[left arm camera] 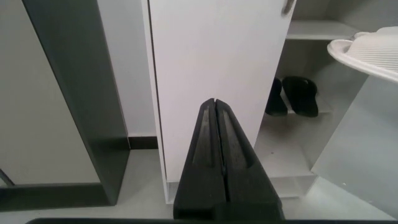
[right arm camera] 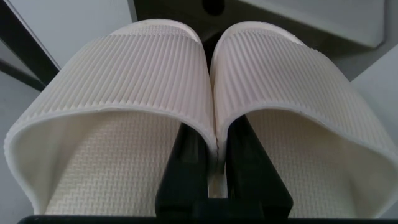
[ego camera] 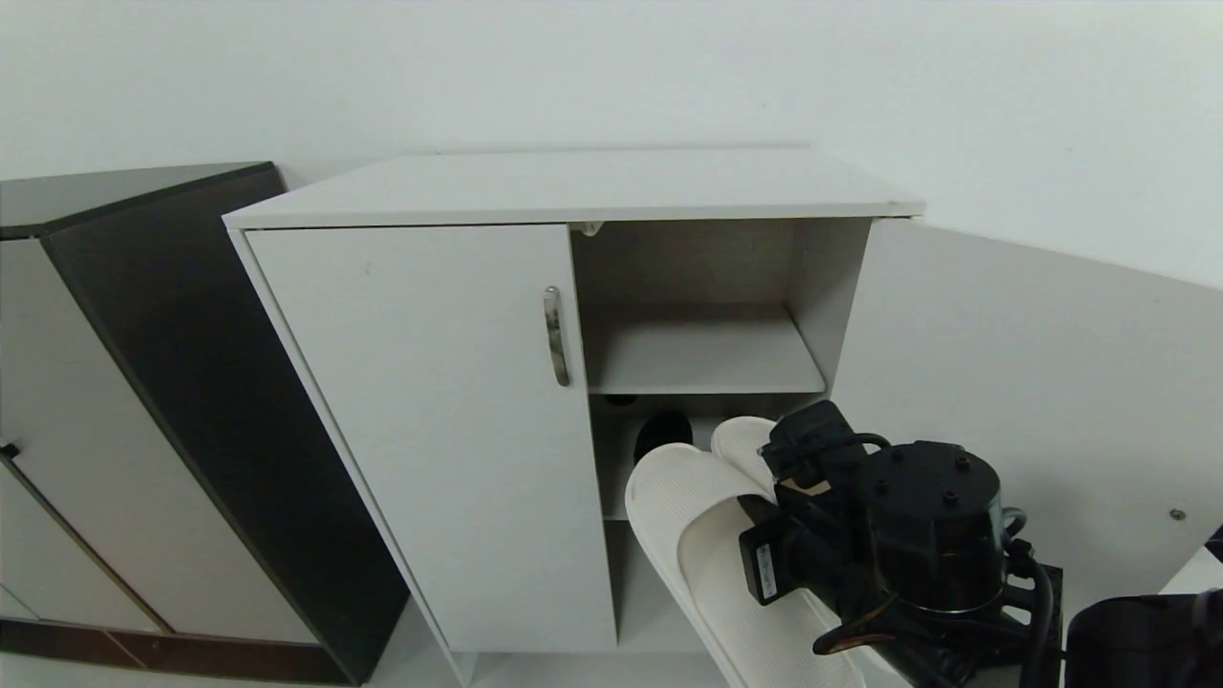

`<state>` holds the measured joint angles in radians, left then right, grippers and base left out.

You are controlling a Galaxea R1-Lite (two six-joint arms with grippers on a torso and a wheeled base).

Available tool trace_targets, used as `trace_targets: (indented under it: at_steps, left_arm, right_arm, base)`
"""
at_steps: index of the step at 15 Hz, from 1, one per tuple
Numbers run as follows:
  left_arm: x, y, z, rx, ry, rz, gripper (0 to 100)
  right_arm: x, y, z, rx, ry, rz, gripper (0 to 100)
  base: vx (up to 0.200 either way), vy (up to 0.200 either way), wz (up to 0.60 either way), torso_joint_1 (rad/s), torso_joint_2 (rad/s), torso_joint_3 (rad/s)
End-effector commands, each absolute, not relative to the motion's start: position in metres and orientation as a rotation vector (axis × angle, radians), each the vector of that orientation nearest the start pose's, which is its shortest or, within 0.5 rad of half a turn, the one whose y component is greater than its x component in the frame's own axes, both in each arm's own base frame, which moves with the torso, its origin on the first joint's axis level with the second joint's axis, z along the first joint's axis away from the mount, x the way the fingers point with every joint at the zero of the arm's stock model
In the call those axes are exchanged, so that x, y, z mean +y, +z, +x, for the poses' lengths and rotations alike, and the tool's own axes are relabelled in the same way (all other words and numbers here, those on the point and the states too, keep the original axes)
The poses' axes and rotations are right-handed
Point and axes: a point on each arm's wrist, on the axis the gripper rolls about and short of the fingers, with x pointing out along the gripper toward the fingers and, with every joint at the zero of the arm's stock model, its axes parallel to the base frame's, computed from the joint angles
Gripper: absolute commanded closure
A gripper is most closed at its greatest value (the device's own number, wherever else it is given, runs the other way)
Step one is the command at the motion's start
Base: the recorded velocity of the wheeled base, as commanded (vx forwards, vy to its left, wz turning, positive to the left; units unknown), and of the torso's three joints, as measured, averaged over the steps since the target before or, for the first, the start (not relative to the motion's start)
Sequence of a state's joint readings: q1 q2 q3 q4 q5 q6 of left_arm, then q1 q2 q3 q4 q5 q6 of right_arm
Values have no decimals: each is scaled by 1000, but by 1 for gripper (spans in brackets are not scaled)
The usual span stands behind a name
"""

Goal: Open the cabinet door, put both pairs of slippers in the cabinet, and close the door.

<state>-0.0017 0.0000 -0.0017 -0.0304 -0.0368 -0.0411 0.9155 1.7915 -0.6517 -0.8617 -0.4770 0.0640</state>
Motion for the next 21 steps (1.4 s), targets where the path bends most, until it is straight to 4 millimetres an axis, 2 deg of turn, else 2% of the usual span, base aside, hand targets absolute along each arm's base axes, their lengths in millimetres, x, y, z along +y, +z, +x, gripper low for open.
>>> trace_targets:
  at_steps: [1,4,7,9,10,13,14,15,16,17,19,21]
  left_arm:
    - [-1,79,-23,-30,-39,-42,100]
    - [-1,79,-23,-31,-39,-44,100]
    - [-1,79,-23,-30,-39,-44,100]
    - [-1,79,-23,-31,-39,-44,100]
    - [-1,79,-23,-31,-39,-44,100]
    - [-1,79,-23,-30,-39,-42,100]
    - [-1,79,-23,-30,-39,-42,100]
    - [-1,79,-23,-31,-39,-42,100]
    - [-1,79,-23,-30,-39,-42,100]
    - [-1,79,-23,-30,-39,-41,100]
    - [-1,79,-23,-30,-39,-41,100]
    - [-1,79,-23,-30,-39,-41,100]
  right_arm:
    - [235,136,193,236,428,-122,100]
    - [236,130,194,252,433,-132,100]
    - [241,123,198,234,434,-120,100]
    - [247,110,210,209,406,-109,100]
    - [253,114,214,186,385,-100,100]
    - [263,139,221,228,268,-101,100]
    - [266,162,216,258,264,-66,100]
    - [266,172,213,269,261,-54,100]
    - [272,197,208,301,206,-22,100]
    - [276,208,208,302,159,5,100]
    - [282,218,215,281,71,21,100]
    - [286,231,218,244,59,23,100]
  base:
    - [0,0,0,-41,447,388]
    - [0,0,0,-48,383,354]
    - [0,0,0,1,110,95]
    - [0,0,0,0,0,0]
    - [0,0,0,0,0,0]
    - [0,0,0,0,0,0]
    - [0,0,0,0,0,0]
    - [0,0,0,0,0,0]
    - [0,0,0,0,0,0]
    - [0,0,0,0,0,0]
    - [0,0,0,0,0,0]
    - [0,0,0,0,0,0]
